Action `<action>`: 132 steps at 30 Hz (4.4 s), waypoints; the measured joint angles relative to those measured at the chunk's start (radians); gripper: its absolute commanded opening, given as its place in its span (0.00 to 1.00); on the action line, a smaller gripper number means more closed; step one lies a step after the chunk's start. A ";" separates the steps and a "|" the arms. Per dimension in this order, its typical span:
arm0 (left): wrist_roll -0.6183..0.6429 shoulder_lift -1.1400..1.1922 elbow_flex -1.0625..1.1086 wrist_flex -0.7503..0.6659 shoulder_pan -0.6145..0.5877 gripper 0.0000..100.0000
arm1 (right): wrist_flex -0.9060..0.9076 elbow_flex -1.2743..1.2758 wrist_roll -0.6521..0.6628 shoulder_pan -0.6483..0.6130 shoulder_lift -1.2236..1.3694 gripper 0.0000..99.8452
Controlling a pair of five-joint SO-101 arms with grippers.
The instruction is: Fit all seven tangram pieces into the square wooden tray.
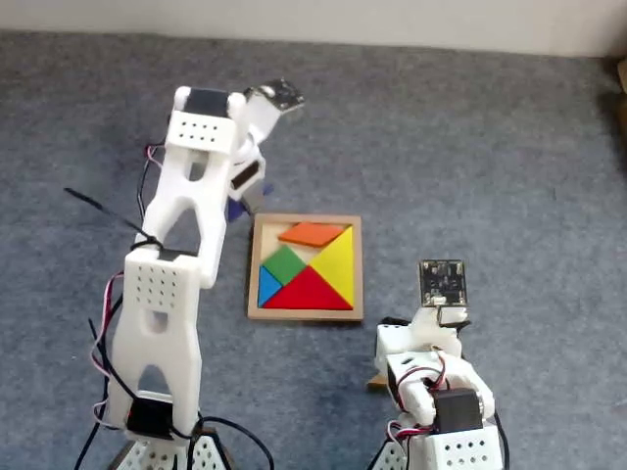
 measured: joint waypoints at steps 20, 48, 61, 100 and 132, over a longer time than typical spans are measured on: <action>0.003 -0.015 0.232 0.002 0.107 0.19 | 0.000 0.000 0.000 0.046 0.000 0.01; 0.146 -0.173 0.184 -0.006 0.072 0.23 | 0.000 0.000 0.000 0.043 0.000 0.01; 0.147 -0.178 0.508 -0.186 0.066 0.23 | 0.000 0.000 0.000 0.043 0.000 0.01; 0.290 -0.437 0.551 -0.137 0.189 0.23 | 0.000 0.000 0.000 0.109 0.000 0.01; 0.580 -0.907 1.352 -0.555 0.740 0.28 | -0.163 0.000 0.000 0.476 0.000 0.01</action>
